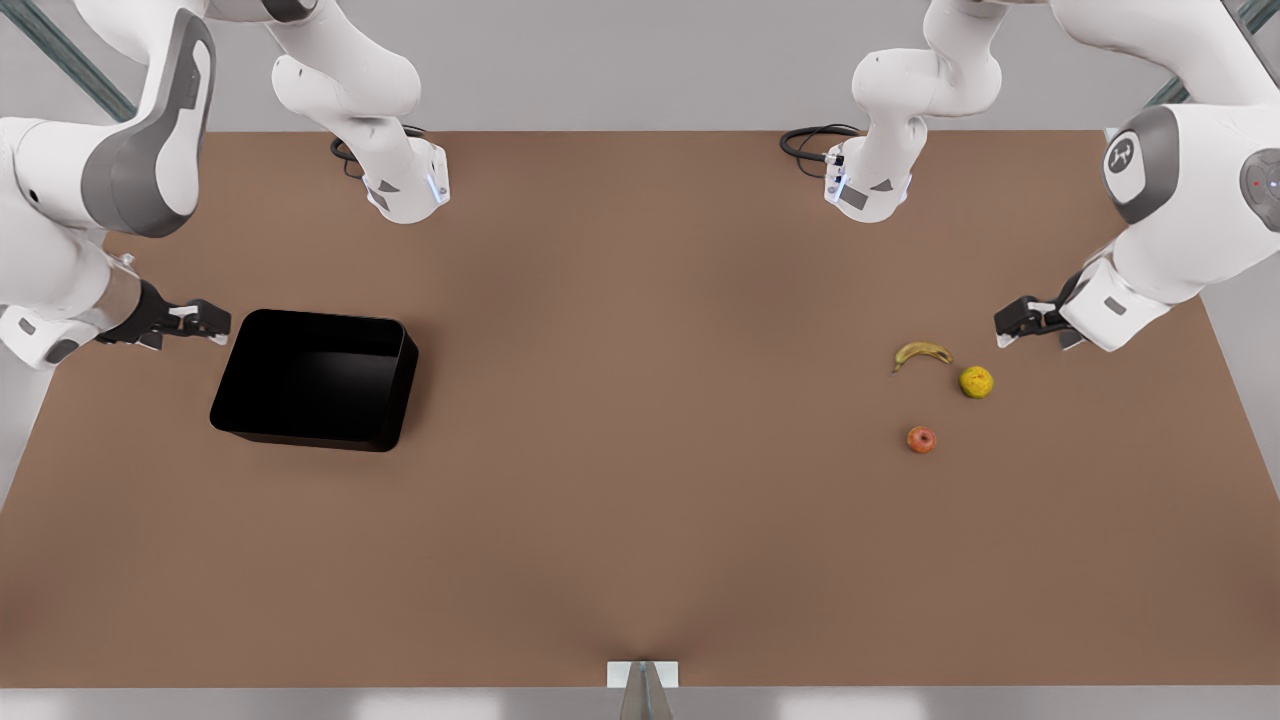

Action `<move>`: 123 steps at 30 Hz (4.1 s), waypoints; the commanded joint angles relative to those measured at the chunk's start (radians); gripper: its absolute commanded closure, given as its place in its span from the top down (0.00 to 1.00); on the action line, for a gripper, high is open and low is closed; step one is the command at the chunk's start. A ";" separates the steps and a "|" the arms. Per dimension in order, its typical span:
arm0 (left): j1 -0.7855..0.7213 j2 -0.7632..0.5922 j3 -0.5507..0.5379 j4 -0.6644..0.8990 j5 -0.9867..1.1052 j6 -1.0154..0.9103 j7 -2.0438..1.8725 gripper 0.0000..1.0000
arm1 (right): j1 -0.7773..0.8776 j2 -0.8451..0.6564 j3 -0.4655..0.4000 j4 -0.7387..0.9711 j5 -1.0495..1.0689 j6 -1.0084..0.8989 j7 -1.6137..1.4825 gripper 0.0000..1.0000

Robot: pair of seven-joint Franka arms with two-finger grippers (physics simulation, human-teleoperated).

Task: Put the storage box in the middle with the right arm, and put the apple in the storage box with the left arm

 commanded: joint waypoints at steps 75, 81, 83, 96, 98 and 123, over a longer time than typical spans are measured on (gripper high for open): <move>0.213 0.858 0.200 -0.106 -1.168 -0.023 -0.531 1.00 | 0.198 0.420 0.267 -0.130 0.097 0.556 0.372 0.21; 0.213 0.862 0.198 -0.107 -1.193 -0.025 -0.537 0.80 | 0.315 0.538 0.328 -0.038 0.137 0.670 0.532 0.21; 0.213 0.862 0.198 -0.107 -1.197 -0.023 -0.538 0.70 | 0.329 0.551 0.347 -0.040 0.143 0.694 0.532 0.21; 0.213 0.836 0.199 -0.044 -1.211 -0.021 -0.699 0.21 | 0.341 0.561 0.347 -0.040 0.143 0.760 0.515 1.00; 0.212 0.802 0.199 -0.023 -1.205 -0.041 -0.749 0.21 | 0.218 0.486 0.345 -0.040 0.140 0.719 0.516 1.00; -0.258 0.399 -0.136 -0.150 -0.860 0.419 -1.239 1.00 | -0.033 -0.006 0.100 -0.048 -0.087 -0.189 0.182 1.00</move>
